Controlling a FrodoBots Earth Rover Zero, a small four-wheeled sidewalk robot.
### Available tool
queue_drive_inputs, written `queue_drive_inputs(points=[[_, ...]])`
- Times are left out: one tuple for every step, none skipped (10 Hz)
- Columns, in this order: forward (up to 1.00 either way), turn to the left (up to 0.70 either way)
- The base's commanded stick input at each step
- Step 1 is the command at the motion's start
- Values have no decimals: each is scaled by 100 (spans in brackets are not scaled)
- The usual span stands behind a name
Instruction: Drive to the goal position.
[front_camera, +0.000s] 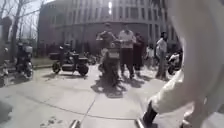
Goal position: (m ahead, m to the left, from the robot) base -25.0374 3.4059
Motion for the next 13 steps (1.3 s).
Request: queue_drive_inputs(points=[[0, 0], [0, 0], [0, 0], [0, 0], [0, 0], [0, 0], [0, 0], [0, 31], [0, 63], [0, 85], [0, 85], [0, 85], [0, 85]])
